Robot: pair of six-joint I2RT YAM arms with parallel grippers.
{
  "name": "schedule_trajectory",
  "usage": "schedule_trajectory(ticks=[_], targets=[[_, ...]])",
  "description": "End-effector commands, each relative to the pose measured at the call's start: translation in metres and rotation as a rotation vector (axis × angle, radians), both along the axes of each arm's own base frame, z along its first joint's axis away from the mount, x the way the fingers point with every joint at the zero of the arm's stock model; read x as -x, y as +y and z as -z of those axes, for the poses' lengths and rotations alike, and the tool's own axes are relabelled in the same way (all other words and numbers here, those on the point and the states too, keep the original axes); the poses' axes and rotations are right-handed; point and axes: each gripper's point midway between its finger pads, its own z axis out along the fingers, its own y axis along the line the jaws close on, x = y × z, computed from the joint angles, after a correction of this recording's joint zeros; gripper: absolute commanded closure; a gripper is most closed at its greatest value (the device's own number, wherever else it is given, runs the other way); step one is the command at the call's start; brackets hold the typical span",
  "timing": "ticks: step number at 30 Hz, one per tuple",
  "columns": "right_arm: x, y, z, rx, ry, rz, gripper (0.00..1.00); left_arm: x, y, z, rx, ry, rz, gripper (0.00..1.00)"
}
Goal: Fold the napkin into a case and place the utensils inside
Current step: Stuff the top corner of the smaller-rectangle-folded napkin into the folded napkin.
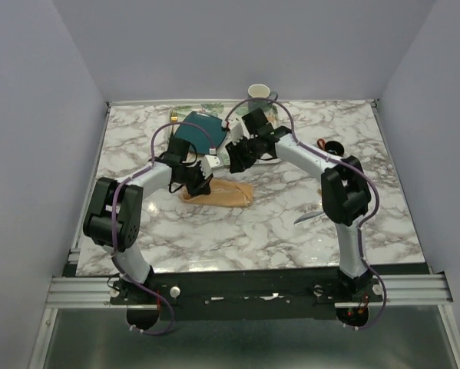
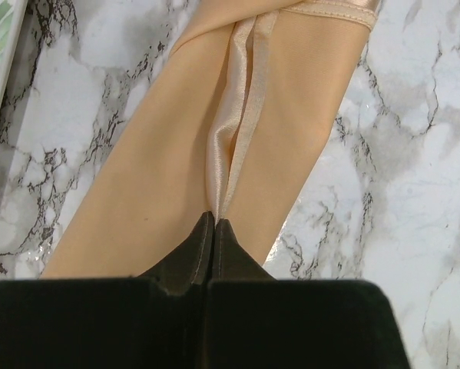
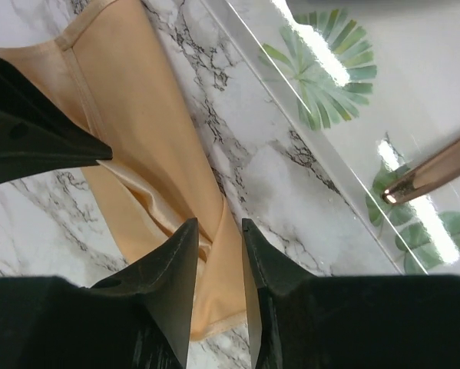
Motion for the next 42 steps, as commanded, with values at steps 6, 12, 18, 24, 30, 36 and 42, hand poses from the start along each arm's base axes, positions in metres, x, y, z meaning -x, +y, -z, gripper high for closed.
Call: schedule_trajectory(ticks=[6, 12, 18, 24, 30, 36, 42], targets=[[0.009, 0.019, 0.038, -0.008, 0.159, -0.035, 0.64, -0.004, -0.005, -0.003, 0.009, -0.006, 0.019, 1.00], [0.007, 0.023, 0.046, -0.011, 0.170, -0.057, 0.64, -0.005, -0.005, -0.002, 0.008, 0.000, 0.014, 1.00], [0.013, 0.028, 0.057, -0.004, 0.183, -0.088, 0.64, -0.006, -0.005, -0.002, 0.008, 0.004, 0.009, 1.00], [0.015, 0.028, 0.069, 0.016, 0.190, -0.097, 0.64, -0.005, -0.006, -0.001, 0.007, 0.009, 0.012, 1.00], [0.023, 0.030, 0.069, 0.010, 0.204, -0.118, 0.85, -0.004, -0.006, -0.004, 0.009, 0.007, 0.014, 1.00], [0.044, 0.037, 0.064, -0.012, 0.234, -0.163, 0.99, 0.005, -0.008, -0.007, 0.009, 0.013, 0.018, 1.00], [0.061, 0.040, 0.057, -0.034, 0.260, -0.197, 0.99, 0.017, -0.010, -0.009, 0.011, 0.032, 0.019, 1.00]])
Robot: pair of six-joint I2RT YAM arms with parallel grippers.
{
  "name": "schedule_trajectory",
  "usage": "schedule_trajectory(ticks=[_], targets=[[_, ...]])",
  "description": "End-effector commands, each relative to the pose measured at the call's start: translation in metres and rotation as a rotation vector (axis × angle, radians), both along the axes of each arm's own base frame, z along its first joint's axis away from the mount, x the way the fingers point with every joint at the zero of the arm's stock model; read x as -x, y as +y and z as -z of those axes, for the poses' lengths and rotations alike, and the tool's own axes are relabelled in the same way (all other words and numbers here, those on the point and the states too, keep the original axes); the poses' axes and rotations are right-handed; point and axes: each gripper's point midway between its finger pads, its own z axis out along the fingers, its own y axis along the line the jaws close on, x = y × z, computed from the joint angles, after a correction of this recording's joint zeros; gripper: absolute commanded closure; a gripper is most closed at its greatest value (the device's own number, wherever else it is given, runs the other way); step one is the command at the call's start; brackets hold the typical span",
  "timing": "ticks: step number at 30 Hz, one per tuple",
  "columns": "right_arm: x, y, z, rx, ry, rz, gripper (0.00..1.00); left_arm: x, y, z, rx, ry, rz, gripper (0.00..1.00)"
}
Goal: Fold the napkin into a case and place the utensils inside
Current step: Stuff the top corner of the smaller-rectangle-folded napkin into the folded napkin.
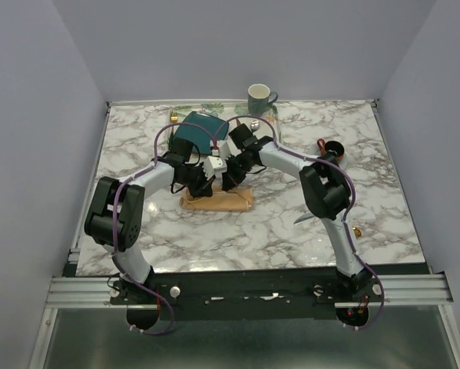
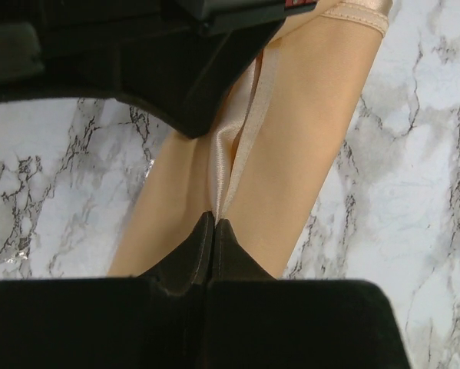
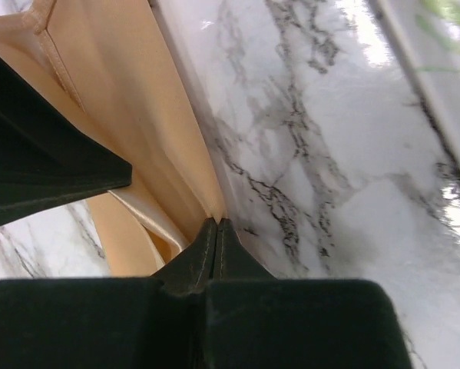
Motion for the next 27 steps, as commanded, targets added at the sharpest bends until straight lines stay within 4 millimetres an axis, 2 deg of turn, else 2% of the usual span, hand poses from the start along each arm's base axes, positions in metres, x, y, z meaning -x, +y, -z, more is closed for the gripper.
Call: schedule_trajectory(ticks=[1, 12, 19, 22, 27], targets=[[0.029, 0.007, -0.013, -0.034, 0.045, -0.056, 0.99, 0.013, -0.005, -0.011, 0.018, 0.001, 0.006, 1.00], [0.041, 0.008, -0.020, -0.062, 0.079, -0.067, 0.99, 0.015, 0.001, 0.002, -0.032, 0.021, -0.023, 1.00], [0.045, 0.012, -0.022, -0.080, 0.092, -0.083, 0.99, 0.013, -0.002, 0.004, -0.027, 0.028, -0.027, 1.00], [0.045, 0.014, -0.025, -0.085, 0.098, -0.081, 0.96, 0.015, -0.002, 0.008, -0.034, 0.040, -0.027, 1.00], [0.042, 0.014, -0.030, -0.082, 0.102, -0.056, 0.84, 0.018, 0.001, 0.017, -0.056, 0.068, -0.023, 1.00]])
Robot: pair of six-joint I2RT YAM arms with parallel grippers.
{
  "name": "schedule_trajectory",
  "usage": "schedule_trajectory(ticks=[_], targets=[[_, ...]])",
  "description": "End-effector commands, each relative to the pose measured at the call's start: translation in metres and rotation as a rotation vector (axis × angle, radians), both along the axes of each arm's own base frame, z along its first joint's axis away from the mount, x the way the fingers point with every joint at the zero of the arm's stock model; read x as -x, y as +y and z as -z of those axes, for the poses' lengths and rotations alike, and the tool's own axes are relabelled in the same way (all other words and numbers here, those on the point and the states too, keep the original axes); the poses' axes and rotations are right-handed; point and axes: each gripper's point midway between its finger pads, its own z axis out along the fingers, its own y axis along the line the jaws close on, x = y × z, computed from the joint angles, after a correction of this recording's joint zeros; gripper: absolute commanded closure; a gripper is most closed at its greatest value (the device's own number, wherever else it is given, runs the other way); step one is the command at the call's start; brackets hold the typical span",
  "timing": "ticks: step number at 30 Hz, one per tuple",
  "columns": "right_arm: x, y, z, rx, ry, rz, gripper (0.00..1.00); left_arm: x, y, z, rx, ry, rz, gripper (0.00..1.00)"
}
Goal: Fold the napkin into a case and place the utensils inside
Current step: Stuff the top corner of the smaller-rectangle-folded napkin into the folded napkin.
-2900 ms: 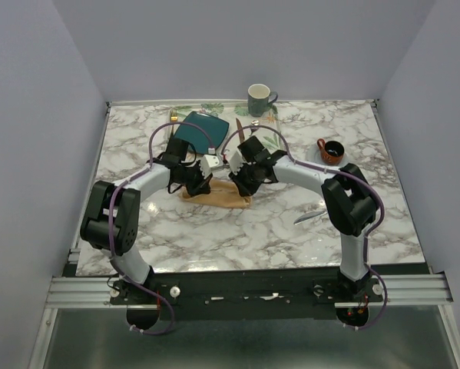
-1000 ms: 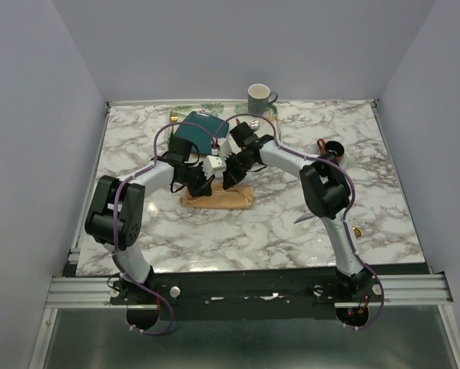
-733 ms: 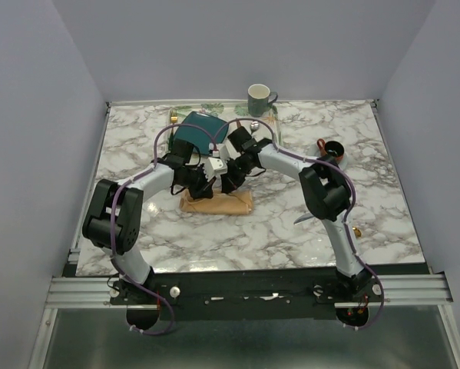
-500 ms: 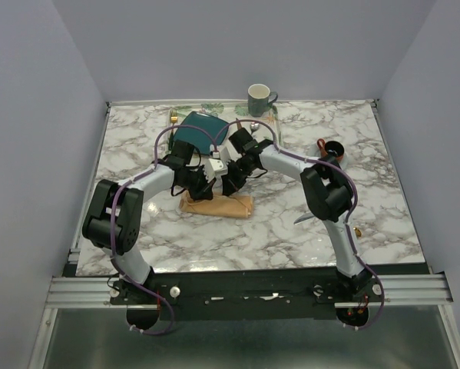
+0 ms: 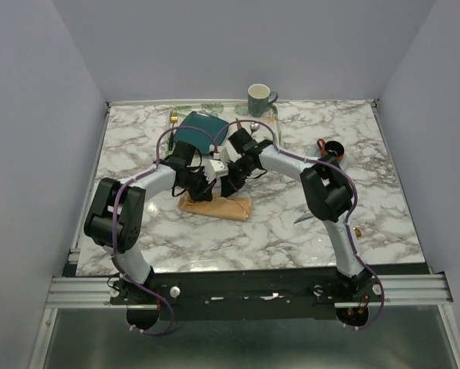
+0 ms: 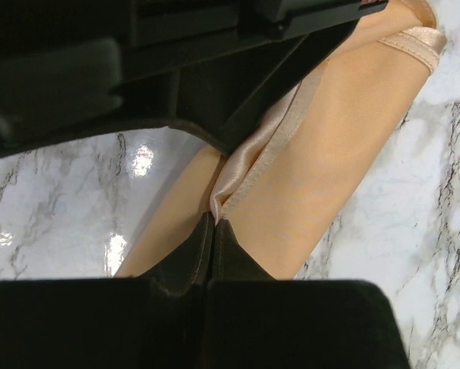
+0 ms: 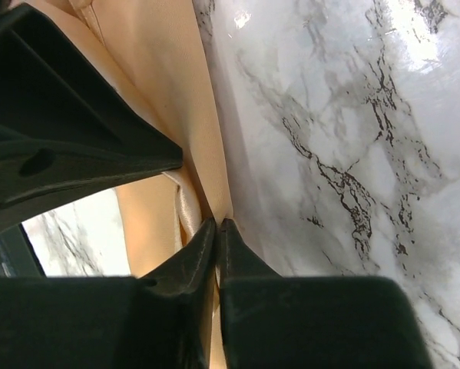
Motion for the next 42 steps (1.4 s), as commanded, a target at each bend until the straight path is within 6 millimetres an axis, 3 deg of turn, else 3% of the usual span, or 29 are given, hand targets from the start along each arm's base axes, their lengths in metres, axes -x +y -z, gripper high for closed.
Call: schedule_trajectory(ticks=[1, 7, 10, 13, 18, 24, 28, 29, 33, 36, 40, 42], targets=[[0.005, 0.009, -0.027, -0.039, 0.008, 0.000, 0.82, 0.005, 0.001, 0.012, -0.027, 0.033, 0.006, 1.00], [-0.008, 0.006, -0.035, -0.037, 0.022, 0.037, 0.73, 0.007, 0.001, 0.015, -0.031, 0.047, 0.008, 1.00], [-0.014, 0.004, -0.041, -0.046, 0.033, 0.046, 0.62, 0.007, 0.001, 0.016, -0.032, 0.048, 0.010, 1.00], [-0.012, 0.003, -0.040, -0.048, 0.048, 0.044, 0.49, 0.006, 0.001, 0.015, -0.031, 0.045, 0.010, 1.00], [-0.005, 0.003, -0.033, -0.047, 0.093, 0.031, 0.42, 0.005, 0.000, 0.012, -0.022, 0.044, 0.005, 1.00], [-0.007, 0.000, -0.021, -0.023, 0.097, 0.038, 0.41, 0.005, -0.002, 0.010, -0.016, 0.047, 0.008, 1.00], [-0.012, 0.001, -0.023, -0.018, 0.085, 0.053, 0.41, 0.010, 0.001, 0.015, -0.037, 0.052, 0.037, 1.00], [-0.016, -0.002, -0.023, -0.011, 0.085, 0.075, 0.43, 0.011, 0.001, 0.015, -0.040, 0.050, 0.042, 1.00], [-0.034, -0.007, -0.022, 0.036, 0.035, 0.138, 0.67, 0.009, 0.000, 0.013, -0.036, 0.042, 0.041, 1.00], [-0.035, -0.008, -0.020, 0.044, 0.030, 0.140, 0.70, 0.008, -0.002, 0.010, -0.026, 0.043, 0.040, 1.00], [-0.024, -0.003, -0.027, 0.001, 0.085, 0.109, 0.64, 0.005, -0.004, 0.008, -0.023, 0.053, 0.023, 1.00], [-0.017, -0.001, -0.032, -0.023, 0.121, 0.095, 0.52, 0.004, -0.003, 0.009, -0.026, 0.056, 0.021, 1.00]])
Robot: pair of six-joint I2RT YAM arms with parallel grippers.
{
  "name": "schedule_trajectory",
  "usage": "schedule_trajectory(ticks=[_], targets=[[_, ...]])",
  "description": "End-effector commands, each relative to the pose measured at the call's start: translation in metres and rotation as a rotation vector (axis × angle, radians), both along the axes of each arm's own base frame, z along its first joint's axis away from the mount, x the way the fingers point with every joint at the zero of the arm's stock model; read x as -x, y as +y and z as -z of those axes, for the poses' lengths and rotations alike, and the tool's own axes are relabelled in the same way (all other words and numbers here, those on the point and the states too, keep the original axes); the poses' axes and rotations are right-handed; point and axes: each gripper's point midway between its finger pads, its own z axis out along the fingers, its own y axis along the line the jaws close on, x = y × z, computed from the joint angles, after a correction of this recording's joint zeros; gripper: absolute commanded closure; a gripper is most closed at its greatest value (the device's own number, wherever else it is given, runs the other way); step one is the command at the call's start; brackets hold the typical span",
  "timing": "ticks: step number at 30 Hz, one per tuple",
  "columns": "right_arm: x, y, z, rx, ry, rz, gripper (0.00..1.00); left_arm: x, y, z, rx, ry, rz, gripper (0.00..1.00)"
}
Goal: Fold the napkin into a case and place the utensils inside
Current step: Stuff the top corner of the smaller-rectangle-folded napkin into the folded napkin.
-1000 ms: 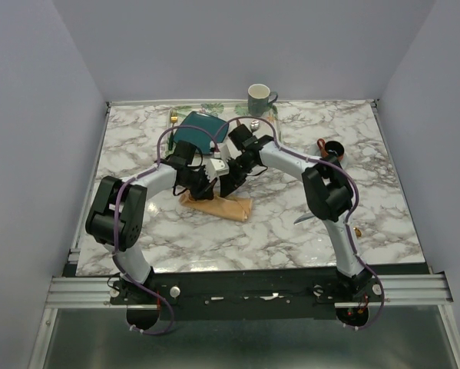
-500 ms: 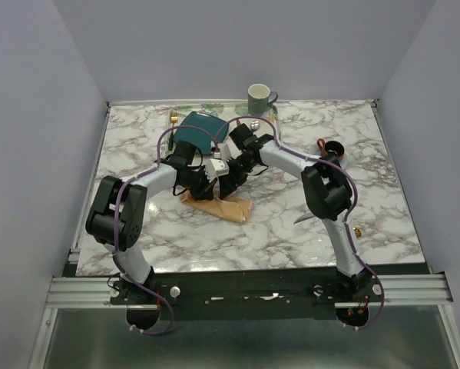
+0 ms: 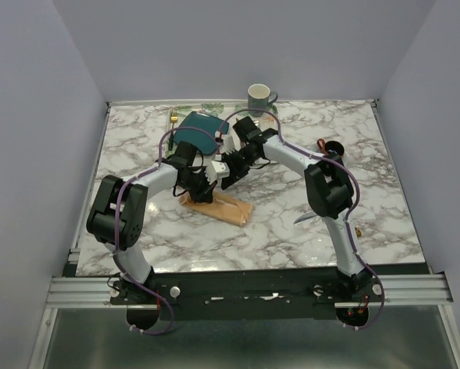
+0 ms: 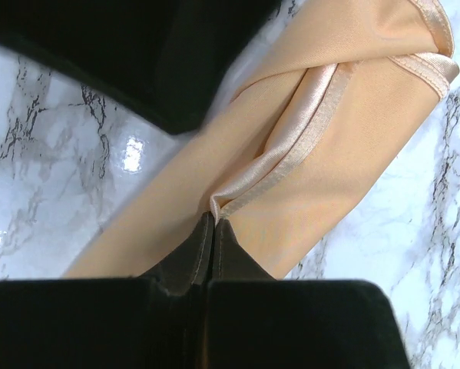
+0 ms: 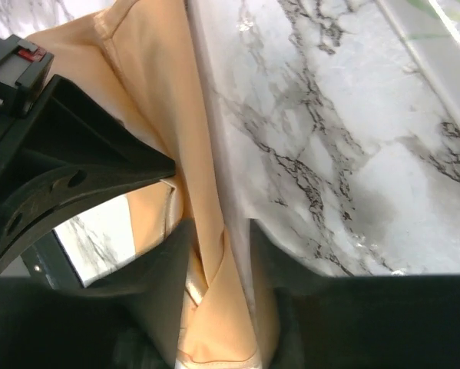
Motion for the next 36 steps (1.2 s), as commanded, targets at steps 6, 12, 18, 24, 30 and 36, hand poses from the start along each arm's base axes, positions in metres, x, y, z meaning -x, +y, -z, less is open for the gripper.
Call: schedule_trajectory(ticks=[6, 12, 18, 24, 30, 36], targets=[[0.022, 0.006, -0.007, -0.049, 0.111, -0.047, 0.29, 0.000, -0.001, 0.002, -0.012, 0.026, -0.005, 1.00], [0.029, 0.005, 0.006, -0.009, 0.117, -0.073, 0.30, -0.005, -0.005, -0.004, 0.003, 0.029, -0.023, 1.00], [0.038, 0.008, 0.012, -0.007, 0.145, -0.090, 0.41, -0.008, -0.009, -0.012, 0.026, 0.027, -0.035, 1.00], [0.040, 0.012, 0.017, -0.009, 0.157, -0.098, 0.42, -0.010, -0.011, -0.015, 0.036, 0.038, -0.049, 1.00], [0.041, 0.012, 0.020, -0.002, 0.149, -0.111, 0.44, -0.013, -0.015, -0.018, 0.053, 0.043, -0.062, 1.00], [0.042, 0.012, 0.022, 0.010, 0.136, -0.113, 0.52, -0.015, -0.016, -0.018, 0.058, 0.043, -0.072, 1.00]])
